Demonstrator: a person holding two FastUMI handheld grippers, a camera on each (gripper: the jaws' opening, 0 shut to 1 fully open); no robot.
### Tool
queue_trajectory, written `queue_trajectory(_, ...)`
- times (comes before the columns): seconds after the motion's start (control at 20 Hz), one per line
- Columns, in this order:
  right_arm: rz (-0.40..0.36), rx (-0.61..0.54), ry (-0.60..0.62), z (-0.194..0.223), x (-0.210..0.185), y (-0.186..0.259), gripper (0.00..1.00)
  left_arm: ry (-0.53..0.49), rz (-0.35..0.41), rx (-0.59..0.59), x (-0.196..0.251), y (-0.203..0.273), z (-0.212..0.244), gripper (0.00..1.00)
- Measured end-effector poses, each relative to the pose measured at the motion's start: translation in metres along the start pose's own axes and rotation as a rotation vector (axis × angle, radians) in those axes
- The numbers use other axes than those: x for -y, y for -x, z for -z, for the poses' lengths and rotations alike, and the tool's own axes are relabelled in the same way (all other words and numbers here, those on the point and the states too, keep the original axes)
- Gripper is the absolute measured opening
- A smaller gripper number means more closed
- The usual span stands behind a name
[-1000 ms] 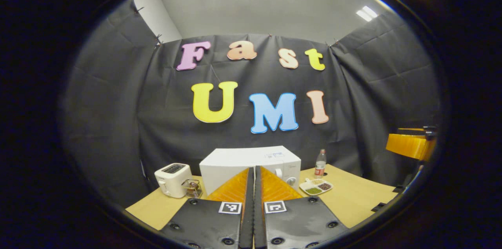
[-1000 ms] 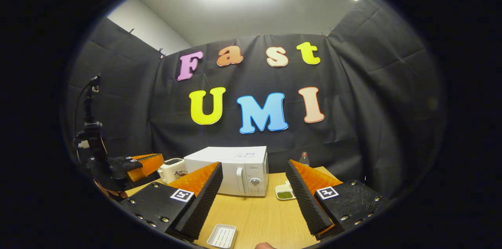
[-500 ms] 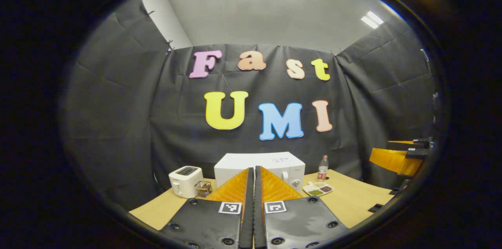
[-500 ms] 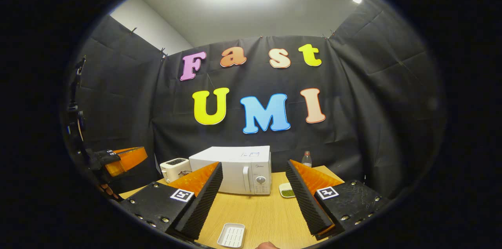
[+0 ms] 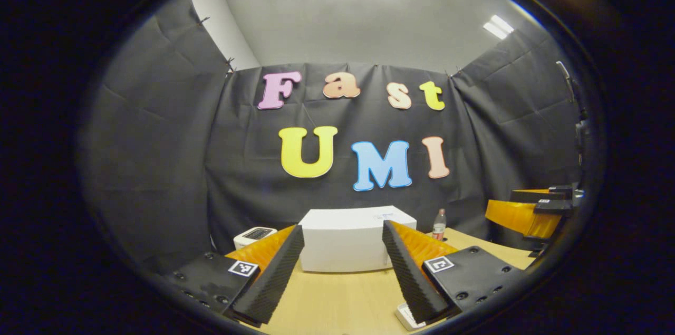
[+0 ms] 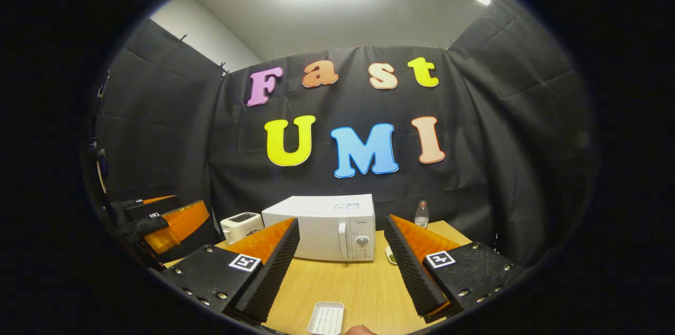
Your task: Open the microwave oven with the left hand, put the food in, and close the microwave oven.
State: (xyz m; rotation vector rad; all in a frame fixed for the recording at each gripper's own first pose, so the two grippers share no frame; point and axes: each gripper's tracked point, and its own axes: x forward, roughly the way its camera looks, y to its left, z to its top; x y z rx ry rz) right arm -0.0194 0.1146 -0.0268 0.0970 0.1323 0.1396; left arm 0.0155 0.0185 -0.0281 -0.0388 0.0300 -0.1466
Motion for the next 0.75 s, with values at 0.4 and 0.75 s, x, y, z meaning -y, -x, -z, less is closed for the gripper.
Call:
queue_trajectory(0.4, 0.011, 0.012, 0.0, -0.005, -0.003, -0.006, 0.98, -0.012, -0.037, 0.019, -0.01, -0.004, 0.0, 1.0)
queue_trajectory(0.75, 0.022, 0.018, 0.009, -0.007, 0.0, -0.005, 0.98, -0.013, -0.041, 0.015, -0.013, -0.007, 0.003, 1.0)
